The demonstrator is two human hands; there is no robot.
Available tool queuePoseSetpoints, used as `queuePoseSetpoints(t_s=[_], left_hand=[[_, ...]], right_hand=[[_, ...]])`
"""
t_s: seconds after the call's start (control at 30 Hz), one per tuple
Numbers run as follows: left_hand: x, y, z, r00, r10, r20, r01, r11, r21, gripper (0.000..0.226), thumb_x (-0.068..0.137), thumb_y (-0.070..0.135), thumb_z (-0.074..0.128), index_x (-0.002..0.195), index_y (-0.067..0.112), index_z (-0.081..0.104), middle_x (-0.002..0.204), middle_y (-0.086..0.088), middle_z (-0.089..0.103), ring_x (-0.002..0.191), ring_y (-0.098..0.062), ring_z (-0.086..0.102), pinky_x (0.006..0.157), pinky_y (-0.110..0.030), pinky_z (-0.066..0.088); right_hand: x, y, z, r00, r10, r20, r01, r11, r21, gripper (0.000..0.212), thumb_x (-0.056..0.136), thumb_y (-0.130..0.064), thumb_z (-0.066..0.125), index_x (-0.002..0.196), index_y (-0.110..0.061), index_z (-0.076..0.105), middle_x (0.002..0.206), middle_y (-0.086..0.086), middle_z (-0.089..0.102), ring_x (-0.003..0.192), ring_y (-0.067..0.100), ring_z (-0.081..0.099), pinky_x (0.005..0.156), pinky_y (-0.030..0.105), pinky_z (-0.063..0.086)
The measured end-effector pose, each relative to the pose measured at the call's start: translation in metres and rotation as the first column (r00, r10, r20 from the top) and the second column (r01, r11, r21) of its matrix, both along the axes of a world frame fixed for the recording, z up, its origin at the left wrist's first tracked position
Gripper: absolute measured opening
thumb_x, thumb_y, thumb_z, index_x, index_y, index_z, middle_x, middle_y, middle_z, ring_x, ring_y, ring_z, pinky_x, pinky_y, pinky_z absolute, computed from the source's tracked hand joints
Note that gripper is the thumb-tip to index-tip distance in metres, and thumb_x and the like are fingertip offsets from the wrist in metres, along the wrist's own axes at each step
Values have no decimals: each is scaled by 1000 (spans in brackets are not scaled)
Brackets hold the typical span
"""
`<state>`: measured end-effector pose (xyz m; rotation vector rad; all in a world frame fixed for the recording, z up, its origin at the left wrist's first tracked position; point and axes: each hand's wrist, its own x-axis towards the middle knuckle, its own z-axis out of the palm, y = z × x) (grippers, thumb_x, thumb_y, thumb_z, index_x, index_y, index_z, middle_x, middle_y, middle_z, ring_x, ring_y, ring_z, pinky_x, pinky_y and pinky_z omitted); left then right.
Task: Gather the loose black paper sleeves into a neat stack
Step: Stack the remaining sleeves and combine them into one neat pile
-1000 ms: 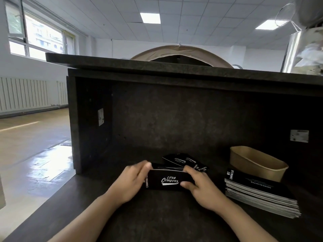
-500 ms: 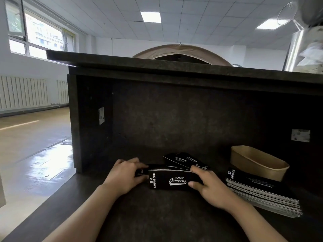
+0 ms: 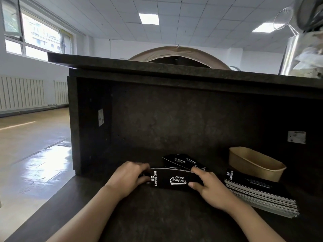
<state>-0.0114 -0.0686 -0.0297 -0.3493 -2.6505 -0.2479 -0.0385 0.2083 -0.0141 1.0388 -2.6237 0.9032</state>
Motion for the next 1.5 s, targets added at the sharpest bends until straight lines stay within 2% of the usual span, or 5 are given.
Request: queuePoseSetpoints(t_s=[0.33,0.57,0.9,1.1,1.5], left_hand=[[8,-18,4,956,57,-288,49,936,348,17,99,24,47,96,28,63,88,14,60,80,-3,60,75,-19,48],[25,30,-2,950,-313,-21,264,762,591,31,99,48,34,96,32,60,90,3,67,85,-9,62,78,-22,48],[14,23,8,965,-256,50,181,798,575,38,96,47,29,97,30,64,89,16,68,87,2,63,80,-13,45],[-2,-25,-10,979,26,204,-58,986,154,38,93,43,56,130,38,52,133,14,57,122,-6,54,106,-31,42],[9,-21,5,996,34,78,-44,990,136,28,97,46,46,112,36,67,107,21,70,101,2,63,90,-20,46]], right_hand=[[-4,-4,-7,996,-72,53,71,997,23,30,94,-23,58,119,-30,43,111,-13,55,104,-1,52,93,15,39],[-4,-8,-12,995,-31,98,35,999,-41,54,96,-29,56,141,-36,28,114,-18,58,111,-3,53,104,23,39],[3,-9,-2,990,42,135,-22,989,-147,30,92,-20,62,75,-43,55,81,-18,65,83,-6,58,74,11,41],[6,-1,6,975,139,174,-130,990,-59,20,92,-16,60,88,-35,62,96,-16,69,99,-4,61,86,16,44],[2,0,4,989,102,105,-101,995,-18,9,92,-19,62,100,-17,65,101,-6,71,98,-1,63,92,23,47]])
